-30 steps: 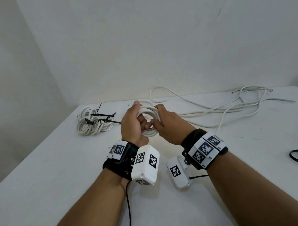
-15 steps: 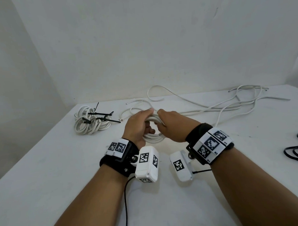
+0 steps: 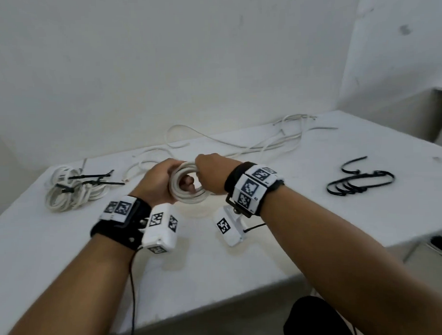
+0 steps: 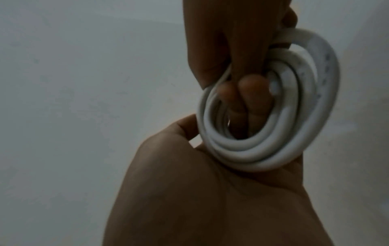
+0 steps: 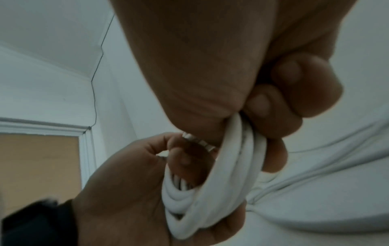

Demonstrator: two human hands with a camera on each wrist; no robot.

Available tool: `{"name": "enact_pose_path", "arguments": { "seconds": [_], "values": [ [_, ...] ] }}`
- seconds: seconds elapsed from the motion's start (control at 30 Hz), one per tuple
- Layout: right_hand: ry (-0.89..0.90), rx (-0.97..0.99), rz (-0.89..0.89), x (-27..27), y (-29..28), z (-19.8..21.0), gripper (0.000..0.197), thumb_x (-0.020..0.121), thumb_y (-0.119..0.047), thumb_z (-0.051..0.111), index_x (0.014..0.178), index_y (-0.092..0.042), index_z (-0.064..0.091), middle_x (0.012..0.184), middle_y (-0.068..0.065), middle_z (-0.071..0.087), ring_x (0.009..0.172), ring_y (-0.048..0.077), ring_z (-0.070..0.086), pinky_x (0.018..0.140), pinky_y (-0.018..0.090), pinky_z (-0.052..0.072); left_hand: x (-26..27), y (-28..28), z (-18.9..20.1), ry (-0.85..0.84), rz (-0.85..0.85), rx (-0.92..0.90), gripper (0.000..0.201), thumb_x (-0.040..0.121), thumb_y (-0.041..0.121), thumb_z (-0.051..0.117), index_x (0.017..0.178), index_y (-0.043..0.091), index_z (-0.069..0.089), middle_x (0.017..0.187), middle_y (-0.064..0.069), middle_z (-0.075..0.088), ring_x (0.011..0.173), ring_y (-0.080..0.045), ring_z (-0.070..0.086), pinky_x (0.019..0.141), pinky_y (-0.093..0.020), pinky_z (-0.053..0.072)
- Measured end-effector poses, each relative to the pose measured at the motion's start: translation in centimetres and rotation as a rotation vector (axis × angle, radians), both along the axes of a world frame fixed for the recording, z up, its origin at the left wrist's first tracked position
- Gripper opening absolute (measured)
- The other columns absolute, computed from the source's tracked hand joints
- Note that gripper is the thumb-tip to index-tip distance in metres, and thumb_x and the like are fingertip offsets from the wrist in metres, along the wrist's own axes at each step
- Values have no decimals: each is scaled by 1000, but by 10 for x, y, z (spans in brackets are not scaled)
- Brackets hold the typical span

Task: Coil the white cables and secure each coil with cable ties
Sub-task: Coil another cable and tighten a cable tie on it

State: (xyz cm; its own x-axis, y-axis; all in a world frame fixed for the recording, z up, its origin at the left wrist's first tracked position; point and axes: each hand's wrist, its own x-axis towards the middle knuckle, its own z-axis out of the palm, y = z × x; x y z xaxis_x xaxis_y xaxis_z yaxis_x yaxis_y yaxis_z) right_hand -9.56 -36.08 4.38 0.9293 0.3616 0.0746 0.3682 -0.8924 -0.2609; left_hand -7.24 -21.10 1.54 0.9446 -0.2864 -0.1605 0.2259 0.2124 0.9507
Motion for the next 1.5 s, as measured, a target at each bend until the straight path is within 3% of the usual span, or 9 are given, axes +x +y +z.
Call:
{"name": "enact_pose_path", "arguments": {
  "seconds": [0.17,0.3,0.43,0.8,0.9,1.2,1.27,1.4,1.5],
  "values": [
    [23,-100,-102,-9,-35,-3,22,96,-3,44,76,-11,40,70,2,43,64,19,46,47,24,30,-4,-48,6,-32,-33,155,32,91,14,33,66,11,53,44,-3,39,32,-13,29,37,-17,32],
    [47,-69,-135,-9,-65,-2,15,98,-9,46,107,-5,57,92,7,58,82,21,54,64,28,40,-4,-96,-7,-187,107,245,39,93,30,59,61,17,41,40,6,31,33,-9,27,37,-19,31],
    [258,223,-113,-13,-119,-5,23,92,-36,63,82,-16,62,76,-2,67,62,11,60,58,18,47,1,-127,-14,-126,145,196,36,93,26,58,63,17,41,39,6,28,31,-9,27,40,-21,33],
    [92,58,-853,26,-280,-29,35,77,-30,76,52,-20,55,76,-2,65,64,21,58,66,25,45,3,-134,-28,-23,237,74,37,91,22,58,60,17,39,41,5,22,34,-12,20,42,-21,35],
    [158,94,-880,31,-284,-35,30,72,-26,81,49,-17,64,56,-4,64,56,17,61,52,19,41,1,-134,-32,0,237,67,35,89,21,60,61,17,39,42,4,21,34,-13,20,43,-23,32],
    [134,228,-830,32,-268,-26,33,82,-10,69,113,-1,67,115,16,66,109,33,64,78,31,54,-3,-128,-24,-8,235,25,36,90,20,58,61,17,39,42,4,20,34,-12,20,39,-20,31],
    [86,273,-806,30,-251,-15,24,82,-9,66,104,0,68,111,19,68,104,33,66,86,39,56,-4,-126,-21,-11,232,5,36,91,20,57,61,17,39,42,5,20,34,-12,20,38,-19,31],
    [9,302,-745,28,-206,6,14,84,-13,59,77,-2,65,71,8,72,61,23,67,55,28,56,-9,-119,-9,-31,260,-48,37,91,21,57,60,18,37,43,4,20,35,-12,20,39,-18,31],
    [43,424,-670,38,-171,10,24,84,-24,60,76,-4,71,60,4,72,53,16,69,66,34,62,-13,-106,6,-72,304,-114,39,91,20,58,58,19,37,43,5,20,35,-12,21,40,-20,32]
  ]
}}
